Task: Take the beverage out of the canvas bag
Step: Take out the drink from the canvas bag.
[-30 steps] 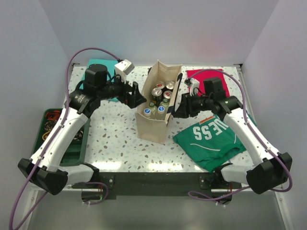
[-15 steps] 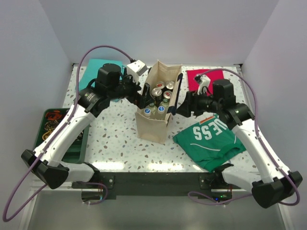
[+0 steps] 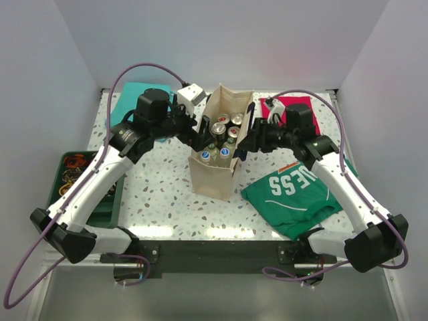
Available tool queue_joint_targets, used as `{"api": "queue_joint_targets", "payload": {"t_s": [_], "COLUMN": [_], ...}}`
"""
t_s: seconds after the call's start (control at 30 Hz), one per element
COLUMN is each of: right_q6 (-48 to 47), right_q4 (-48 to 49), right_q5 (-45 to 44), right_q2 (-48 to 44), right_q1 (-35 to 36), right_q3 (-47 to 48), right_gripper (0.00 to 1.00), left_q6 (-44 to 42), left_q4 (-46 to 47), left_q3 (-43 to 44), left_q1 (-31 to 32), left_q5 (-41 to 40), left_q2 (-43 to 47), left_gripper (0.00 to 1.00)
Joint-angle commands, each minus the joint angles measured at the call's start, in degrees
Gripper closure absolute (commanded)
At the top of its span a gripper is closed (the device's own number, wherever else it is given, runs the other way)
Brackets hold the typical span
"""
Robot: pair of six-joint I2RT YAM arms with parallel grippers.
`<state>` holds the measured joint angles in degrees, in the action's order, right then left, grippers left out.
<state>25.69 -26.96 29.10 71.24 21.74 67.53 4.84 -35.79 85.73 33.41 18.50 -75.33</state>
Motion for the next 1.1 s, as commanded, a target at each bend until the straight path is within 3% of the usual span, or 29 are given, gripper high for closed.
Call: {"api": "queue_joint_targets", "payload": {"t_s": [0.0,0.23,0.4,0.73,1.07], "right_q6": [-3.2,-10.2,-14.1,-19.6,-20.2], "right_q4": [-2.8,-10.6,-15.0,-19.3,-19.7], "right_q5": [4.1,8.4,10.6,15.8,11.8], "right_q2": [-1.6,-1.7,-1.6,-2.1,-2.2], "right_q1": [0.1,0.1,0.2,0.4,0.4], "right_q3": [0.2,0.2,0.6,0.6,1.6], "right_gripper": [0.55,0.62,0.73,0.64,0.57], "left_q6": [-1.6,-4.6,-4.6,-4.6,-4.6], "left_q4": [2.6,-0.8,0.3,0.6,2.9], "left_q3": [3.2,3.7,2.1,0.5,-2.9], "left_q1": [1.3,4.2,6.3,8.0,8.3], "left_q5": [4.6,-0.2,-2.4,-4.3,-6.8], "left_q2": [-1.0,-3.3,-4.6,-6.8,-9.1], "left_gripper": [0.00,0.00,0.00,0.00,0.00]}}
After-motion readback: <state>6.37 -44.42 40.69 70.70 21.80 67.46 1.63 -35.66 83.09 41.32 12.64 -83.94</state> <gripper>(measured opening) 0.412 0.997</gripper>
